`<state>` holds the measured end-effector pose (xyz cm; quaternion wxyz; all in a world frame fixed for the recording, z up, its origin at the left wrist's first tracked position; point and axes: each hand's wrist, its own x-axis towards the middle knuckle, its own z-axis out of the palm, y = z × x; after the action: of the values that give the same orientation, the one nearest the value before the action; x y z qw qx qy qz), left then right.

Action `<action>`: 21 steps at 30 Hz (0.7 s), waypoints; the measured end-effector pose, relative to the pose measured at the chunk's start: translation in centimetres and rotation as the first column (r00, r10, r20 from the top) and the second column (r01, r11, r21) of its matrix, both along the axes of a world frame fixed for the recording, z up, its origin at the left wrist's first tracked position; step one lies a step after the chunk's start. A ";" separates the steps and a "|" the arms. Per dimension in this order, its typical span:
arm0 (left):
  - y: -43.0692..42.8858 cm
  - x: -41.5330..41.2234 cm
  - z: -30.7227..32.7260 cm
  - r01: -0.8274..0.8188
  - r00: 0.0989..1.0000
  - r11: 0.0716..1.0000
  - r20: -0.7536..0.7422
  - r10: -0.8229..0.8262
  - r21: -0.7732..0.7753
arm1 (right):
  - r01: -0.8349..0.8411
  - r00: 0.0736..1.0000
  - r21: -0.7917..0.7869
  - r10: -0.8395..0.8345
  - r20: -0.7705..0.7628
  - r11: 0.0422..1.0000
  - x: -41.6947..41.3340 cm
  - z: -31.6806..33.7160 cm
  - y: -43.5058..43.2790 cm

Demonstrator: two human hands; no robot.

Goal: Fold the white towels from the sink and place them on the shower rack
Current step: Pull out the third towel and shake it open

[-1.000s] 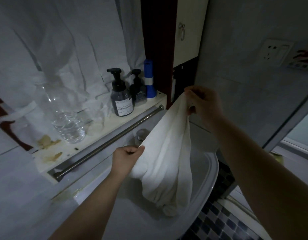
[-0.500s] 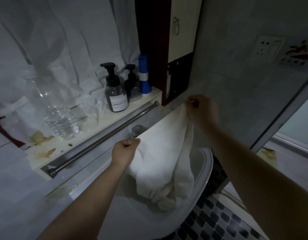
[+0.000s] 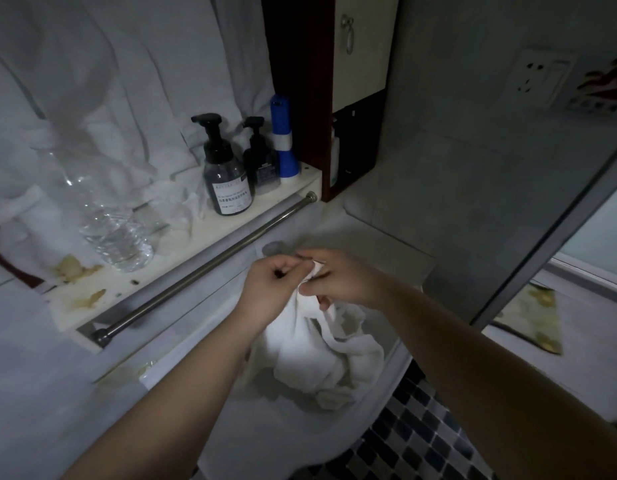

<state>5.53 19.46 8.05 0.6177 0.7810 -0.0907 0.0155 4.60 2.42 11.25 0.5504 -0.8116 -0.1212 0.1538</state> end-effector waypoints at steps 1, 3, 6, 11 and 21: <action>0.2 -0.3 0.1 0.049 0.999 0.999 0.010 -0.049 -0.008 | -0.004 1.000 -0.057 0.005 0.013 0.998 0.0 0.1 0.1; 0.7 -0.5 0.1 0.087 0.996 0.996 0.023 -0.087 -0.022 | 0.059 0.997 -0.139 -0.052 0.057 0.989 0.4 0.2 0.2; 2.4 -0.5 -0.6 0.105 0.994 0.994 0.001 -0.105 -0.029 | 0.161 0.979 -0.265 -0.120 0.165 0.951 1.3 0.1 0.5; 4.0 -0.4 -2.0 0.090 0.994 0.970 0.037 -0.100 0.226 | 0.240 0.959 -0.323 -0.173 0.225 0.915 2.3 0.2 0.4; 4.5 -0.4 -3.6 -0.074 0.968 0.941 0.250 -0.012 0.330 | 0.374 0.918 -0.224 -0.325 0.226 0.900 2.1 1.7 -1.2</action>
<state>5.09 23.96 4.44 0.4586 0.8683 -0.1561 0.1072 6.72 1.24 12.92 0.4429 -0.8965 -0.0016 -0.0085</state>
